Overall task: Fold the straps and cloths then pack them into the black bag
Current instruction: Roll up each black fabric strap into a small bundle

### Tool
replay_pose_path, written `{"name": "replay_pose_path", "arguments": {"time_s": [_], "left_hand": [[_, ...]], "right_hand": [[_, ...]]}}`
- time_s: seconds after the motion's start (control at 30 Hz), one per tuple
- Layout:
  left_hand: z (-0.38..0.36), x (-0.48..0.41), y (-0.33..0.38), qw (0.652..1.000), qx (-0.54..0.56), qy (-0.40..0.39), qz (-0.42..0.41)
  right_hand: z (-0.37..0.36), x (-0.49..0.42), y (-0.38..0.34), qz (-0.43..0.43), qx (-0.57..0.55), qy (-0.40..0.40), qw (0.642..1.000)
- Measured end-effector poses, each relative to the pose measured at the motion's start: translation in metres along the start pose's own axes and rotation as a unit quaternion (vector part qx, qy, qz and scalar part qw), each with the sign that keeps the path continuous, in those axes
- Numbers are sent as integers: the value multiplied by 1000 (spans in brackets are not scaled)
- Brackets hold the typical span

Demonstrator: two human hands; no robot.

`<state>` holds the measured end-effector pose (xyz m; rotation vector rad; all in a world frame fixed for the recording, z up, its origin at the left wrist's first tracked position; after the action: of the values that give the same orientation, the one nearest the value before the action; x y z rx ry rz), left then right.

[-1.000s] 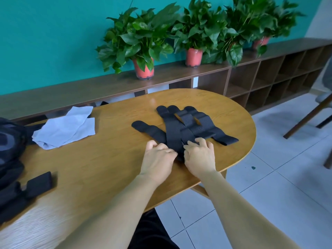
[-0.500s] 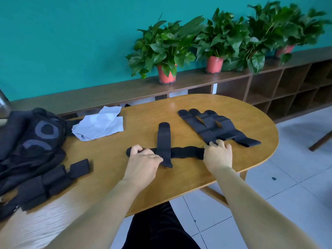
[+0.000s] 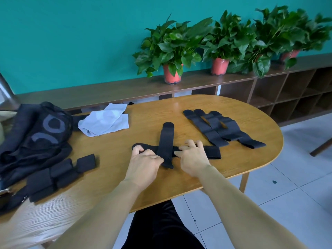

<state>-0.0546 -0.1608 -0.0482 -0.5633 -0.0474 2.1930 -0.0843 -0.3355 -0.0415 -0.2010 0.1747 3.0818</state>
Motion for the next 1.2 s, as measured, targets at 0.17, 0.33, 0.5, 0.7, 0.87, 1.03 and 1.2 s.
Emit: {"name": "replay_pose_path", "arguments": {"time_s": [0.17, 0.33, 0.5, 0.7, 0.87, 1.03, 1.2], "left_hand": [[1, 14, -11, 1000, -2, 6, 10], [1, 33, -18, 1000, 3, 6, 17], [3, 49, -18, 1000, 3, -3, 27], [8, 60, -27, 997, -17, -31, 66], [11, 67, -35, 995, -46, -53, 77], [18, 75, -44, 991, -70, -72, 89], [18, 74, -39, 991, -77, -84, 66]], "right_hand": [[-2, -9, 3, -95, 46, -26, 994], [-6, -19, 9, -166, 47, -40, 984], [-10, -25, 10, -200, 48, -46, 978], [-7, -26, 10, -215, 50, -58, 974], [-5, -23, 14, -226, 49, -68, 970], [-5, -21, 16, -252, 52, -79, 963], [-5, -21, 11, -250, 54, -78, 964]]}}
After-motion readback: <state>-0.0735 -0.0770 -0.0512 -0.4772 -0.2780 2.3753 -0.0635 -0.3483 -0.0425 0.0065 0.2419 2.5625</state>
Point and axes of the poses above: each hand's wrist, its own x-axis away from the middle knuckle, its own z-axis out of the back of the hand, y = z × x, the point moved 2 cm from there along -x, towards the middle knuckle, and after that the axes turned 5 degrees about -z, right-handed, at the moved point
